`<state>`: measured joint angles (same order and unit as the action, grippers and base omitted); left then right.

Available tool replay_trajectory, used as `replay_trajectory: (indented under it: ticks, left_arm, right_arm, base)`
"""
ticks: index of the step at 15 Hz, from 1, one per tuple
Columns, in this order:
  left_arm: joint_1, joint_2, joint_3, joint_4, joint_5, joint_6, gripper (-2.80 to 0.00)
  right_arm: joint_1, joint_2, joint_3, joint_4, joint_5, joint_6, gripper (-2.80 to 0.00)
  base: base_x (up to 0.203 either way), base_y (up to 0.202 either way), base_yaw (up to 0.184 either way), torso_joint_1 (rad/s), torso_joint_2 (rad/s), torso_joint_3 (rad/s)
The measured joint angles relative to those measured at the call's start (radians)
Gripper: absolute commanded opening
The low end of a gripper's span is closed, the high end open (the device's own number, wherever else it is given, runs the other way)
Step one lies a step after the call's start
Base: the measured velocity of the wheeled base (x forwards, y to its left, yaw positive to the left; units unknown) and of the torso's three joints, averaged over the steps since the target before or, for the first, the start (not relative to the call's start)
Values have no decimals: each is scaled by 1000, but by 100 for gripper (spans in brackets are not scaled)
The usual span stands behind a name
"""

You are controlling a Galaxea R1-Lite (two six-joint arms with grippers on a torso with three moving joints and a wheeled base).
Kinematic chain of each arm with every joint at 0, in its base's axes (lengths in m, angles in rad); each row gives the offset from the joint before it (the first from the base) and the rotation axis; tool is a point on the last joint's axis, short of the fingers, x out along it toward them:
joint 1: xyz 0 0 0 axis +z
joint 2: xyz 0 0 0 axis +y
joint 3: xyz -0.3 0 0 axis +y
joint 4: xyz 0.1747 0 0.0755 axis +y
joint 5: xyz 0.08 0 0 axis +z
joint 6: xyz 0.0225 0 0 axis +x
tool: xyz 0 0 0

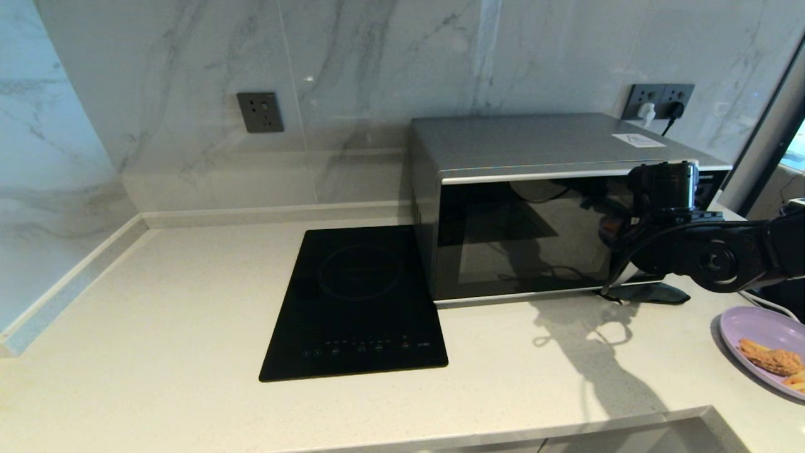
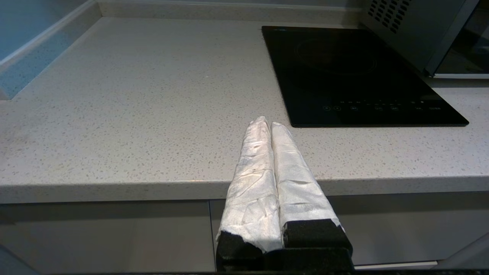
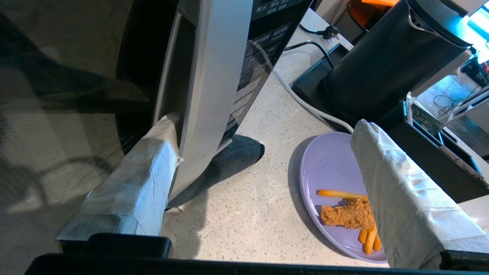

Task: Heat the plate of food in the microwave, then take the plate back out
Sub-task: Open the microwave oven

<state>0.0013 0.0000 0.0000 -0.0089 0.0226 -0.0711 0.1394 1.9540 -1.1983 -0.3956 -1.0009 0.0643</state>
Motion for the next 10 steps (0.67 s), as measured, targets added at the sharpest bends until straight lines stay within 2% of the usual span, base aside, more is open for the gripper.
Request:
replay_trajectory:
  ticks: [1,2,3,10]
  left_arm:
    - [0,0,0,0,0,0,-280]
    - [0,0,0,0,0,0,-280]
    - [0,0,0,0,0,0,-280]
    - [0,0,0,0,0,0,-280]
  right_arm:
    - [-3,1,0,0,2,2,0]
    - [-4,3,0,-1,2,5,-77]
    - [-6,6,-3,-1,1,9,-280]
    - [-7,26,-20,0,11,11,-280]
  base:
    - [0,0,0,0,0,0]
    - [0,0,0,0,0,0]
    - [0,0,0,0,0,0]
    - [0,0,0,0,0,0]
